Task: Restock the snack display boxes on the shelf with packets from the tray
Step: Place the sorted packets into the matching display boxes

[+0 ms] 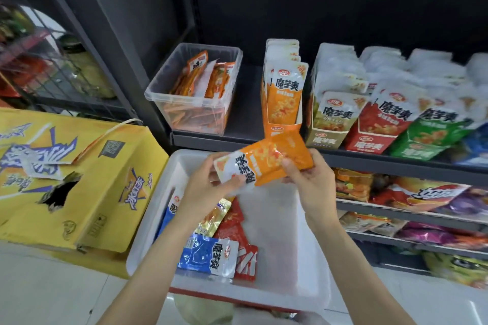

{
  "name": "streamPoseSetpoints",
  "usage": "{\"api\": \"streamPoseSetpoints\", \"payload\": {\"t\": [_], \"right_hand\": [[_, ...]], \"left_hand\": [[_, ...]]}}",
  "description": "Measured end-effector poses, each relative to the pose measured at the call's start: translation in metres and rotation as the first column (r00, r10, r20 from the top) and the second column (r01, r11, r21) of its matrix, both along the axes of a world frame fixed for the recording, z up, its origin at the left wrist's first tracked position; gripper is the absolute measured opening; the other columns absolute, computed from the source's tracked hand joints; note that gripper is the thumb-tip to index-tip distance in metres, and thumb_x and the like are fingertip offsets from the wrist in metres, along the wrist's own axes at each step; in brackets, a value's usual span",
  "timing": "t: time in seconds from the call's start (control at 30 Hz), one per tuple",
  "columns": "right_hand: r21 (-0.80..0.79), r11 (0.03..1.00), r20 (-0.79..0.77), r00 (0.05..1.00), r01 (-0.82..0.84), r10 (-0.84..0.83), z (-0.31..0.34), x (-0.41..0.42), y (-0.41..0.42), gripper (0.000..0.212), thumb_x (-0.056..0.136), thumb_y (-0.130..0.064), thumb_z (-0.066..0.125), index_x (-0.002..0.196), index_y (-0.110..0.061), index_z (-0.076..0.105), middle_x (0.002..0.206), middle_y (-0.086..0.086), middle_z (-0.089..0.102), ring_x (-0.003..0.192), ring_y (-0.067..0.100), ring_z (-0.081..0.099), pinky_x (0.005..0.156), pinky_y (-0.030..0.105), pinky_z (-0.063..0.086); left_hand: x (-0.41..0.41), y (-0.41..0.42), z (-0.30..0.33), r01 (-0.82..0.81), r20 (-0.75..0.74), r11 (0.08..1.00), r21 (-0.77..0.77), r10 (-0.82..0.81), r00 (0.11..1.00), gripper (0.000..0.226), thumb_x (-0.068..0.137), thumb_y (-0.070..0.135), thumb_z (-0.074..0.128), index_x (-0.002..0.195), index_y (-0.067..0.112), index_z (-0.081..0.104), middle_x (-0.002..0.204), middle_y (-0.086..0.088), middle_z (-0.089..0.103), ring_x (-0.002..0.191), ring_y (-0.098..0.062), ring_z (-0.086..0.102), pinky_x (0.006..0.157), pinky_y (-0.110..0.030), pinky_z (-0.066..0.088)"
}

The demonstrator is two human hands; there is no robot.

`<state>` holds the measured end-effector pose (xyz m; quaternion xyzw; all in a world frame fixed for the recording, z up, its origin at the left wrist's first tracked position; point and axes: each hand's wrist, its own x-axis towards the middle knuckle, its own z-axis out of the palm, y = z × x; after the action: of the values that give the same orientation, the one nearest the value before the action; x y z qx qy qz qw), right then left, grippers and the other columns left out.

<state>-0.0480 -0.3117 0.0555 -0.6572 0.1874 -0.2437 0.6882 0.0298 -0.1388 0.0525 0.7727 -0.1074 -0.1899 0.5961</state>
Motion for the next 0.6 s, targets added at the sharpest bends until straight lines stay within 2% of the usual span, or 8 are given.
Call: {"api": "streamPoseSetpoints", "payload": {"t": [0.07, 0.1, 0.2, 0.27, 0.37, 0.47, 0.53, 0.6], "right_hand": [[0.128, 0.992, 0.0, 1.0, 0.01, -0.01, 0.001, -0.006, -0.007, 0.018, 0.084, -0.012, 0.07, 0.094, -0.022, 0.06, 0.087, -0.008, 0.071, 0.08, 0.01, 0.068, 0.067, 0.028, 0.057], [0.131, 0.991, -0.03, 1.0, 0.012, -0.008, 0.0, -0.008, -0.011, 0.021, 0.083, -0.013, 0.071, 0.096, -0.025, 0.059, 0.092, -0.006, 0.071, 0.084, 0.01, 0.068, 0.068, 0.028, 0.058], [-0.131, 0.991, -0.206, 0.978, 0.017, -0.044, -0.003, -0.012, -0.022, 0.033, 0.079, -0.023, 0.076, 0.101, -0.026, 0.051, 0.101, -0.003, 0.067, 0.093, 0.012, 0.066, 0.077, 0.033, 0.056], [-0.347, 0.936, -0.213, 0.966, 0.064, -0.145, 0.004, -0.014, -0.031, 0.048, 0.077, -0.029, 0.078, 0.113, -0.026, 0.047, 0.111, -0.007, 0.063, 0.104, 0.011, 0.06, 0.087, 0.033, 0.05], [-0.644, 0.75, 0.004, 0.982, 0.149, -0.191, 0.036, -0.008, -0.047, 0.059, 0.078, -0.03, 0.076, 0.128, -0.019, 0.046, 0.121, -0.006, 0.055, 0.11, 0.013, 0.052, 0.09, 0.027, 0.045], [-0.832, 0.544, 0.076, 0.994, 0.107, -0.078, 0.08, 0.015, -0.059, 0.067, 0.079, -0.031, 0.075, 0.136, -0.018, 0.043, 0.12, -0.009, 0.051, 0.089, 0.003, 0.049, 0.074, 0.009, 0.041], [-0.909, 0.413, 0.04, 0.998, 0.059, -0.055, 0.108, 0.033, -0.066, 0.066, 0.081, -0.036, 0.072, 0.138, -0.023, 0.042, 0.117, -0.005, 0.056, 0.076, 0.005, 0.051, 0.064, 0.013, 0.043], [-0.97, 0.242, -0.02, 0.996, 0.002, -0.089, 0.129, 0.05, -0.075, 0.05, 0.084, -0.038, 0.068, 0.129, -0.025, 0.051, 0.101, -0.003, 0.06, 0.076, 0.014, 0.057, 0.06, 0.028, 0.045]], "left_hand": [[-0.002, -0.01, 0.003, -0.076, -0.098, 0.984, -0.163, 0.06, 0.993, 0.03, 0.08, 0.012, 0.072, 0.105, 0.022, 0.06, 0.096, 0.005, 0.071, 0.088, -0.008, 0.068, 0.073, -0.019, 0.053], [-0.003, -0.016, 0.007, -0.11, -0.128, 0.966, -0.234, 0.081, 0.988, 0.024, 0.083, 0.007, 0.069, 0.104, 0.016, 0.061, 0.092, 0.002, 0.072, 0.085, -0.01, 0.069, 0.072, -0.019, 0.054], [0.003, -0.033, 0.02, -0.14, -0.048, 0.94, -0.312, 0.132, 0.99, 0.013, 0.087, 0.003, 0.062, 0.094, 0.014, 0.063, 0.082, 0.005, 0.072, 0.079, -0.01, 0.069, 0.065, -0.017, 0.053], [0.013, -0.042, 0.034, -0.117, 0.075, 0.941, -0.318, 0.148, 0.986, 0.014, 0.088, 0.003, 0.061, 0.092, 0.016, 0.063, 0.084, 0.004, 0.07, 0.077, -0.007, 0.067, 0.064, -0.017, 0.053], [0.032, -0.055, 0.059, -0.007, 0.357, 0.979, -0.206, 0.081, 0.931, 0.01, 0.089, 0.008, 0.062, 0.094, 0.017, 0.06, 0.089, 0.007, 0.066, 0.076, -0.002, 0.066, 0.062, -0.02, 0.056], [0.045, -0.072, 0.087, 0.055, 0.63, 0.998, -0.043, -0.016, 0.776, 0.01, 0.089, 0.018, 0.064, 0.091, 0.025, 0.058, 0.086, 0.021, 0.062, 0.076, 0.004, 0.063, 0.065, -0.014, 0.052], [0.052, -0.086, 0.102, 0.054, 0.727, 0.999, -0.005, -0.033, 0.686, 0.007, 0.088, 0.019, 0.065, 0.093, 0.021, 0.061, 0.084, 0.025, 0.058, 0.074, 0.009, 0.06, 0.067, -0.008, 0.048], [0.062, -0.1, 0.109, 0.064, 0.762, 0.998, -0.015, -0.03, 0.647, 0.006, 0.088, 0.019, 0.065, 0.094, 0.017, 0.063, 0.086, 0.017, 0.063, 0.076, 0.004, 0.062, 0.069, -0.009, 0.048]]}}
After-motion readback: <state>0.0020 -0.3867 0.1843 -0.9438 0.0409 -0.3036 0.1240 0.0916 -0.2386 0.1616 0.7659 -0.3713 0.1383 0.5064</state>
